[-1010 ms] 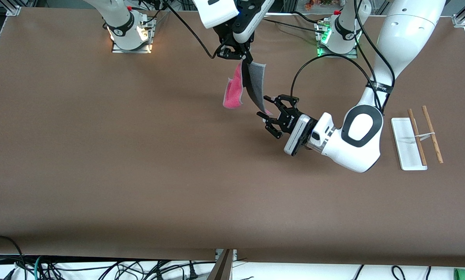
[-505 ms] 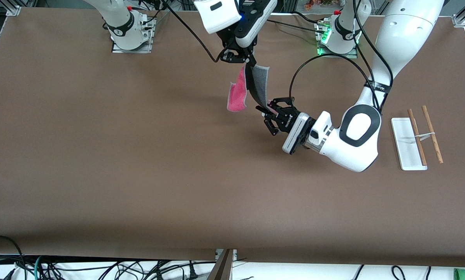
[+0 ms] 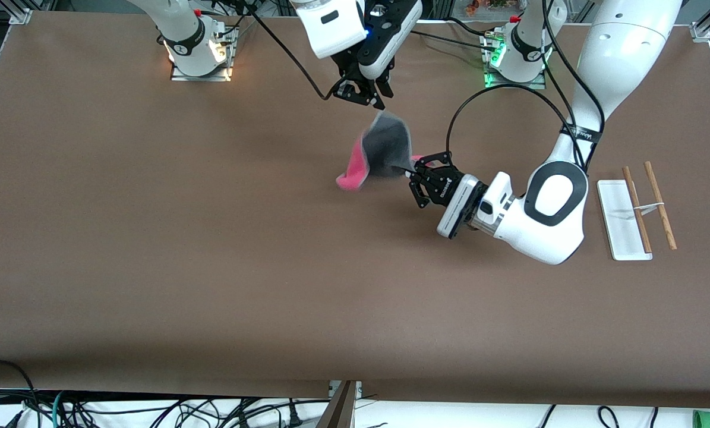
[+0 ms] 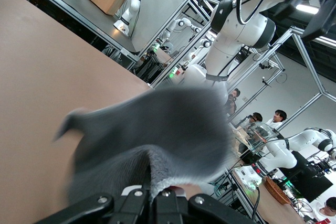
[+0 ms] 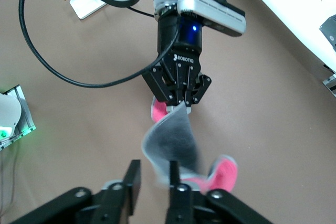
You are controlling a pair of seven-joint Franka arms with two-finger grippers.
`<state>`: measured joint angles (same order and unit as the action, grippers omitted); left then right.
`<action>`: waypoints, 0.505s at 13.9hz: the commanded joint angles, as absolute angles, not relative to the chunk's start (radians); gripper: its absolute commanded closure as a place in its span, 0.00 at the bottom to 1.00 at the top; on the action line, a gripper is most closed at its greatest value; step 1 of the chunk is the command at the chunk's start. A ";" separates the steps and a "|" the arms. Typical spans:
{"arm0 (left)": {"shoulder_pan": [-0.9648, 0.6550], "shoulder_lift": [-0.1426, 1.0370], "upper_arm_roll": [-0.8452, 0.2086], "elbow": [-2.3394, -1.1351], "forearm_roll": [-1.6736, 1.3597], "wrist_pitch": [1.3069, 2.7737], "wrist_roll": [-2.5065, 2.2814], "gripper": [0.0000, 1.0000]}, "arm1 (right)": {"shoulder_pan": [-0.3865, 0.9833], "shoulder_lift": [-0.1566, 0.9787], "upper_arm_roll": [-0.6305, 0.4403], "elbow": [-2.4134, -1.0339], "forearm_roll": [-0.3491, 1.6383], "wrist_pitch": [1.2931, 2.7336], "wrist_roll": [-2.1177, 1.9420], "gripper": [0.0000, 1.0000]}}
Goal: Pass towel and hang on rack
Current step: 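Grasp the hanging towel edge with the left gripper, then open the right gripper while the left gripper pulls the towel away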
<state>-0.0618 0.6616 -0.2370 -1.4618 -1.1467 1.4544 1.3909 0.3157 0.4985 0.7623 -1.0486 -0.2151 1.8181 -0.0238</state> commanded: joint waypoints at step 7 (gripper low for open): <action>0.047 0.581 -0.215 -1.318 -0.896 1.391 1.202 1.00 | 0.253 0.445 0.655 -1.052 -0.209 1.617 -0.020 0.00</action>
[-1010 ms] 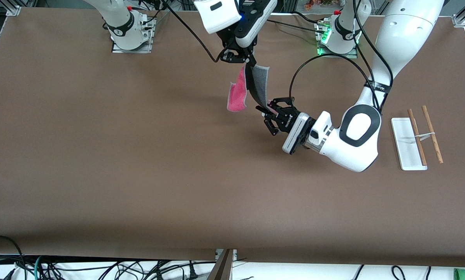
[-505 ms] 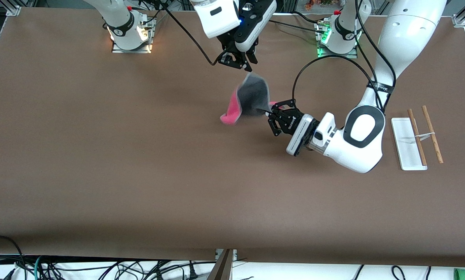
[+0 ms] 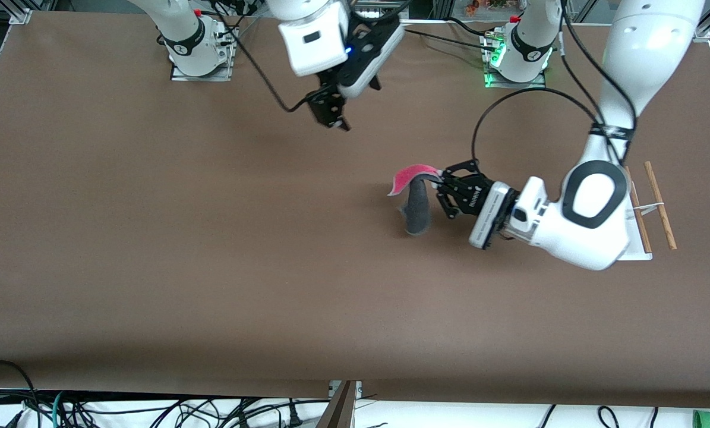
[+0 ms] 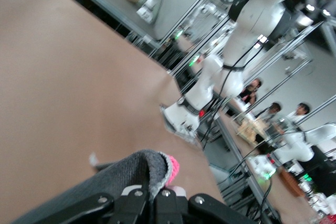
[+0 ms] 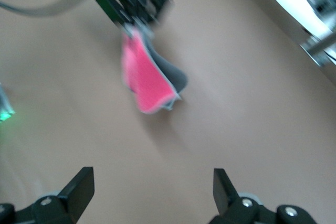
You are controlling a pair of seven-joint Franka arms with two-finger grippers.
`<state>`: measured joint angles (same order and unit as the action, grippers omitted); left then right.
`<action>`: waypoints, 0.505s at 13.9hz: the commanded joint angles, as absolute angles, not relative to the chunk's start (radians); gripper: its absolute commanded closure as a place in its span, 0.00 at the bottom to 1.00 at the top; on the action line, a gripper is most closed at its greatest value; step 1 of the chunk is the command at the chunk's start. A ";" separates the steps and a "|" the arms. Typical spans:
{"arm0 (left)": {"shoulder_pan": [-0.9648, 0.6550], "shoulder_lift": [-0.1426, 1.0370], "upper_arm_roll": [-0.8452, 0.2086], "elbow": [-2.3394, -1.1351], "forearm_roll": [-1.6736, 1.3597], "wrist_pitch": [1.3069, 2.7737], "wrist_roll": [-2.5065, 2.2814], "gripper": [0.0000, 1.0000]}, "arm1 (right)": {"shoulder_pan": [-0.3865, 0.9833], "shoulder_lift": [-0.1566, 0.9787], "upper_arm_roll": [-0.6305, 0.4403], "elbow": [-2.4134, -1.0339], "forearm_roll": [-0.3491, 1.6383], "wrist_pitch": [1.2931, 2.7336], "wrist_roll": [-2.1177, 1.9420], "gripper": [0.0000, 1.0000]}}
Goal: Pass towel and hang on rack
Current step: 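Open the right gripper while the left gripper pulls the towel away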
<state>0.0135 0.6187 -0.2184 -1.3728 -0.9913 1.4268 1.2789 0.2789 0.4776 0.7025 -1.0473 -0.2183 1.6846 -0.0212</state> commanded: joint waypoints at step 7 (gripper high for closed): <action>0.049 0.362 -0.126 -1.348 -0.329 1.298 0.876 1.00 | 0.155 0.402 0.409 -1.224 -0.204 1.503 -0.018 0.00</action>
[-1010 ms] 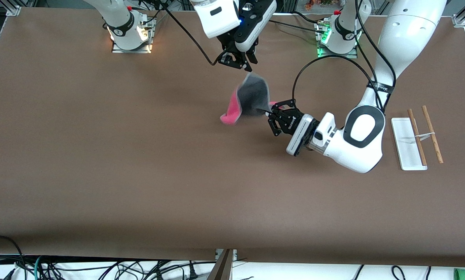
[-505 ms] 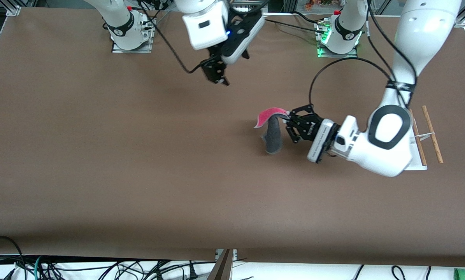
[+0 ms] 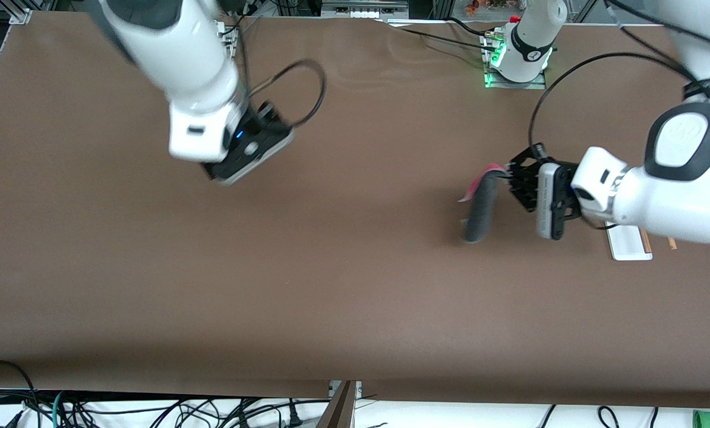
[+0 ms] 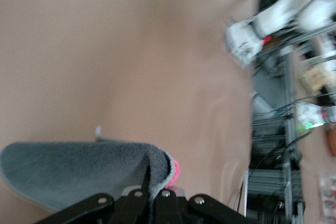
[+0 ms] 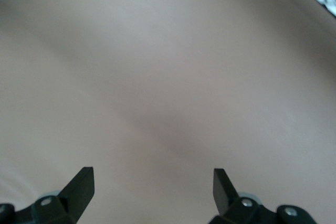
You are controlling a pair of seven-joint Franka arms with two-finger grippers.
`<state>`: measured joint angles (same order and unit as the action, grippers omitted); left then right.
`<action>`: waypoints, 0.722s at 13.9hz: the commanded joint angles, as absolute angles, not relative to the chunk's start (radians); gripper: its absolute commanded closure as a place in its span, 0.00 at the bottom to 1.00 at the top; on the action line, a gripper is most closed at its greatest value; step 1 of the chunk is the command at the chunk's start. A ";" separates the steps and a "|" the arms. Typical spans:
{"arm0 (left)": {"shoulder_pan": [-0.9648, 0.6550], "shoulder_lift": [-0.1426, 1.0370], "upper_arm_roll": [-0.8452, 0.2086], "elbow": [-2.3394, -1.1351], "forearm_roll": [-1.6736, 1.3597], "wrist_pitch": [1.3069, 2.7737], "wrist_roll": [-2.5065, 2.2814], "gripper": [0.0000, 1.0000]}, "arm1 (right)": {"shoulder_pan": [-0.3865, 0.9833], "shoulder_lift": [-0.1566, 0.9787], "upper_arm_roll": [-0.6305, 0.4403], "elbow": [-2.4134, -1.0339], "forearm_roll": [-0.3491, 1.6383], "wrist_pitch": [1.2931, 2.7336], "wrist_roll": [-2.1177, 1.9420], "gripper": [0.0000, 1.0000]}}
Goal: Pass towel and hang on rack
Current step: 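Open the right gripper while the left gripper pulls the towel away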
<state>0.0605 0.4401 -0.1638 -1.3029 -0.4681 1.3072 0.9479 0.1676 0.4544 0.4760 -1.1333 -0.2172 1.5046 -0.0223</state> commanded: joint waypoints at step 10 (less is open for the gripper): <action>0.023 0.279 0.151 -1.508 0.055 1.455 0.433 1.00 | 0.035 0.217 0.125 -1.606 -0.118 1.588 -0.002 0.00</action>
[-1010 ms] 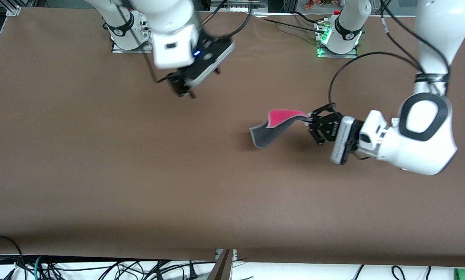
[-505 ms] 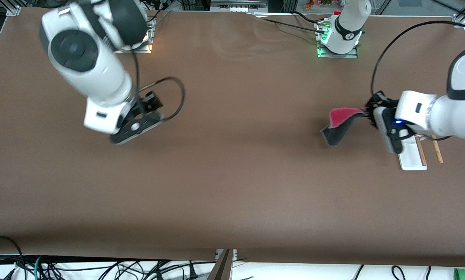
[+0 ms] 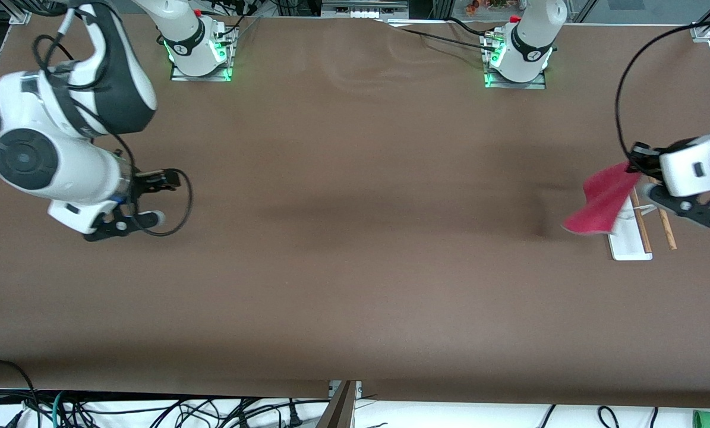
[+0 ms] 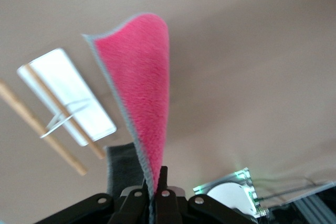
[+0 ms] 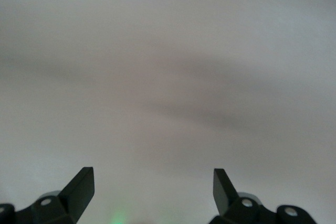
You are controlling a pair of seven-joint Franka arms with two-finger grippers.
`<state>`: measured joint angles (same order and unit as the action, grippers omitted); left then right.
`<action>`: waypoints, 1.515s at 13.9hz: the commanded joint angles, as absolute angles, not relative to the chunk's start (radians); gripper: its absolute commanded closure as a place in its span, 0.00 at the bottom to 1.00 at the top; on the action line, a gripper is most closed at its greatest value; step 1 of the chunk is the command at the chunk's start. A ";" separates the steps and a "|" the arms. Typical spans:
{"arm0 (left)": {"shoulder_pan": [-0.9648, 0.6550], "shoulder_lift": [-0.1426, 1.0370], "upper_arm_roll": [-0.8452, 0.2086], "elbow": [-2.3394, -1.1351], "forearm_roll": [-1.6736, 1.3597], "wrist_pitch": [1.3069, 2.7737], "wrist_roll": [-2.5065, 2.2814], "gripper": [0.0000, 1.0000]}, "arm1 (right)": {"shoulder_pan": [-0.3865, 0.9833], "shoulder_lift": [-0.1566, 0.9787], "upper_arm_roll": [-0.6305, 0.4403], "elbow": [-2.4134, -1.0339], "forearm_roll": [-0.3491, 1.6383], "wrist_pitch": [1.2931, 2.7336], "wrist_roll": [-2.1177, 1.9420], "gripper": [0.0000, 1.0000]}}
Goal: Pass towel and hang on rack
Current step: 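Carry the towel with the left gripper and drape it over the rack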
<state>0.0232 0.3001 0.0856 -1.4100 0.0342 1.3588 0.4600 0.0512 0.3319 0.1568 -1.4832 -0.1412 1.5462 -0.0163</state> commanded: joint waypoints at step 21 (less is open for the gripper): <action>0.293 0.369 0.230 -1.535 0.014 1.874 0.687 0.00 | -0.083 0.051 0.064 -1.690 -0.060 1.523 0.009 0.00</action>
<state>0.2994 0.4598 0.2530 -1.5220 0.0289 1.8787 0.7313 -0.0742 0.0842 0.0552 -1.6632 -0.0462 1.5100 0.0342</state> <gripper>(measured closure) 0.181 0.000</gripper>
